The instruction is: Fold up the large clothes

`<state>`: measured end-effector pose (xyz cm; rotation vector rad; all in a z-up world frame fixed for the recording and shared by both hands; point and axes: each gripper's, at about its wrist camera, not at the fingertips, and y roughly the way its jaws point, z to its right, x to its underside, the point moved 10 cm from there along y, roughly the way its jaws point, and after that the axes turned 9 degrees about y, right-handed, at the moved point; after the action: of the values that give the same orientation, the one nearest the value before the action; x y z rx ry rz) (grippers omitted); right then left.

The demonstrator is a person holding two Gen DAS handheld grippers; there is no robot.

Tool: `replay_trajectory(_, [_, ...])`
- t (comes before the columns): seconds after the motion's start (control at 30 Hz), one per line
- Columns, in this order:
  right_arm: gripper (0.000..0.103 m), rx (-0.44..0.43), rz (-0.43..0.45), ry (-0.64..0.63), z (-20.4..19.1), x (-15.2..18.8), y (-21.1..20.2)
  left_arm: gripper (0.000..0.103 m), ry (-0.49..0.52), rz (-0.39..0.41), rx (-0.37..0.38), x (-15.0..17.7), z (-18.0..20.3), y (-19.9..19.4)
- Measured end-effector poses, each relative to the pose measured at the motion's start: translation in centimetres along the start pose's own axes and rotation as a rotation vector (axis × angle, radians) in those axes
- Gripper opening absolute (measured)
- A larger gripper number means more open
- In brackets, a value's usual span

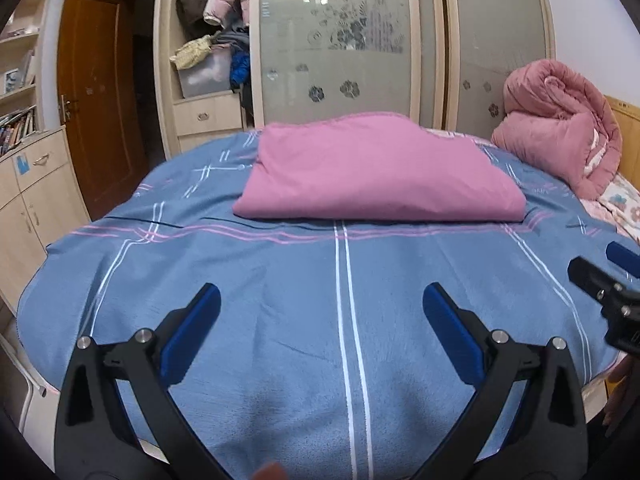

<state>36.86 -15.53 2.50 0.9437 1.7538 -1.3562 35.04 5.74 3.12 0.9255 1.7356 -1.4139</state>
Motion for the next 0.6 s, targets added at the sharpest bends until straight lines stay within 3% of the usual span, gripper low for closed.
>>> replay_trajectory(0.2, [0.102,0.004,-0.012,-0.003,-0.4,0.2,0.3,0.101,-0.026,-0.027,-0.005,-0.9,0.1,0.1])
replay_trajectory(0.37, [0.102,0.013,-0.006,0.002,-0.7,-0.1,0.2,0.101,0.025,0.019,-0.067,-1.5,0.6,-1.0])
replay_trajectory(0.6, [0.102,0.011,-0.016,-0.014,-1.4,0.0,0.4,0.101,-0.001,0.025,0.044,-1.8,1.6,-1.2])
